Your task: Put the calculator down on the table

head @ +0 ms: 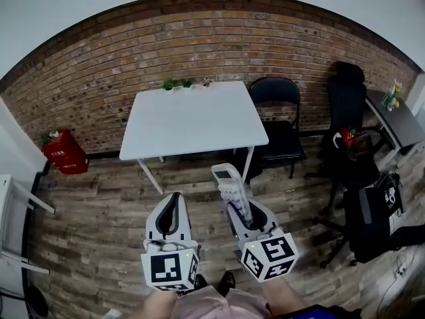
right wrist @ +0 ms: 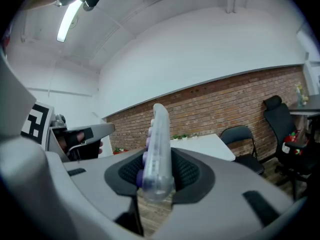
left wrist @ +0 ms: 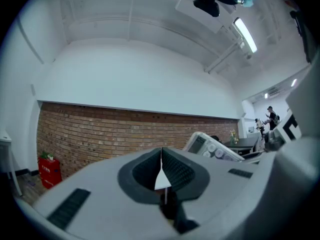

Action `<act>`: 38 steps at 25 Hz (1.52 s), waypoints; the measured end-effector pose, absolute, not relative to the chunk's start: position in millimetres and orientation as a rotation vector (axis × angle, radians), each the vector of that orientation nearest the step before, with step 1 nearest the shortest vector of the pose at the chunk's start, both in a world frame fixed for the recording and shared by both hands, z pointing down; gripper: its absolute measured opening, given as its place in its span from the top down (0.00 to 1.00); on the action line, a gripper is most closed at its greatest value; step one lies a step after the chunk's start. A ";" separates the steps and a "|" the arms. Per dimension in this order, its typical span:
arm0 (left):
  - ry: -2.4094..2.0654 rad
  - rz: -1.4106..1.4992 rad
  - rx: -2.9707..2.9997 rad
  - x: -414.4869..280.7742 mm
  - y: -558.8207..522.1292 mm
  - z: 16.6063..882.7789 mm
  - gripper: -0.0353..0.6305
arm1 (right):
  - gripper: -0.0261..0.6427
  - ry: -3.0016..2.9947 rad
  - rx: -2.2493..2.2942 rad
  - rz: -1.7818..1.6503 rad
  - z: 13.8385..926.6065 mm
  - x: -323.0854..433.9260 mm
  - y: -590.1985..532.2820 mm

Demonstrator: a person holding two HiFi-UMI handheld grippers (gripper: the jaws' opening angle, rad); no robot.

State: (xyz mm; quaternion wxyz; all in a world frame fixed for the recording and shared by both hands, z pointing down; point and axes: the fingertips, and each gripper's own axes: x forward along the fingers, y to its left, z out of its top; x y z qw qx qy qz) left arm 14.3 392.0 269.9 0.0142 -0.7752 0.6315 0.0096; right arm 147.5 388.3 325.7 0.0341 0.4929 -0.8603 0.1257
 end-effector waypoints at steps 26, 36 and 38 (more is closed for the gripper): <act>2.151 -0.086 -2.335 -15.3 305.2 320.4 0.92 | 0.76 -2.629 1.361 0.486 374.5 132.7 282.6; 2.121 -0.085 -2.386 -87.8 178.5 329.1 0.92 | 0.76 -2.581 1.405 0.514 384.4 68.9 166.4; 2.107 -0.066 -2.390 -97.7 157.9 325.4 0.92 | 0.76 -2.578 1.429 0.502 379.2 61.3 147.2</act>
